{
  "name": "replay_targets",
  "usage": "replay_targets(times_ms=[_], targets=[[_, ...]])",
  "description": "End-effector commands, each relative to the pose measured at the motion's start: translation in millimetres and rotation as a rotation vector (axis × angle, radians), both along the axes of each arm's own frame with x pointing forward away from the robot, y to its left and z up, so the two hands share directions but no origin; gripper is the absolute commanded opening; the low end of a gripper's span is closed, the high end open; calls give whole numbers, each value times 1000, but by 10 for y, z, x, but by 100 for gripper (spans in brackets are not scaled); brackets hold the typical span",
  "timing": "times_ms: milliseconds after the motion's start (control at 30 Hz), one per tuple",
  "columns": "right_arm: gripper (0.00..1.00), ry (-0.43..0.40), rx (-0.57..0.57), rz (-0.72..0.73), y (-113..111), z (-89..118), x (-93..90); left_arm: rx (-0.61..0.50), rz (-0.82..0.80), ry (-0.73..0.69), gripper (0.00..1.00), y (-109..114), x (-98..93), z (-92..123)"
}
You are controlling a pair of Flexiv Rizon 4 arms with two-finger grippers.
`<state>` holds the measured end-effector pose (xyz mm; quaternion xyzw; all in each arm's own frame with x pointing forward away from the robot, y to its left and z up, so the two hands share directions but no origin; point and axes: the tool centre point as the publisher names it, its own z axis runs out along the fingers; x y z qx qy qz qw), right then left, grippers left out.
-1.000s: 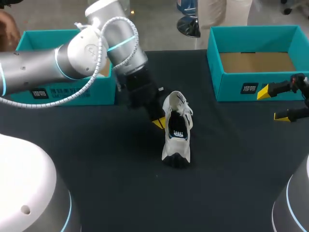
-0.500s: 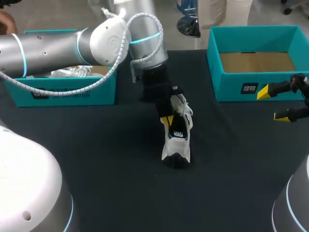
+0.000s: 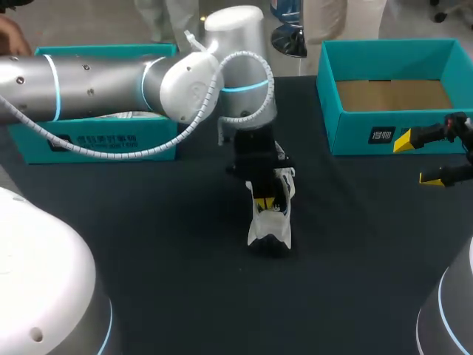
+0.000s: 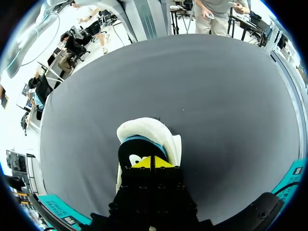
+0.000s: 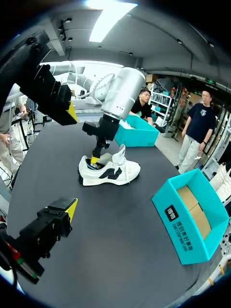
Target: Take the shoe out of the shoebox, open the shoe tongue, remove and reinsert the insole, then place the shoe into the shoebox
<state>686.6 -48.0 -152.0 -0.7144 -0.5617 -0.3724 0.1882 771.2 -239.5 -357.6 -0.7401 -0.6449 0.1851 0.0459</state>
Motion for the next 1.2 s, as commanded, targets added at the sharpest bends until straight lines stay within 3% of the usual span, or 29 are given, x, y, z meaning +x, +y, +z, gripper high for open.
replay_targets(times_ms=[33,267,667,1000,1200], targets=[[100,-1,-2,-3,0,-4,-22,-2,22,4,0,23,-8,-105],[100,-1,-2,-3,0,-4,-22,16,39,13,0,42,-43,-228],[100,-1,-2,-3,0,-4,-22,-45,24,6,0,-29,-40,19],[100,-1,-2,-3,0,-4,-22,-42,18,29,0,-101,-111,-149],[100,-1,-2,-3,0,-4,-22,-15,-8,-75,0,-129,-123,-310]])
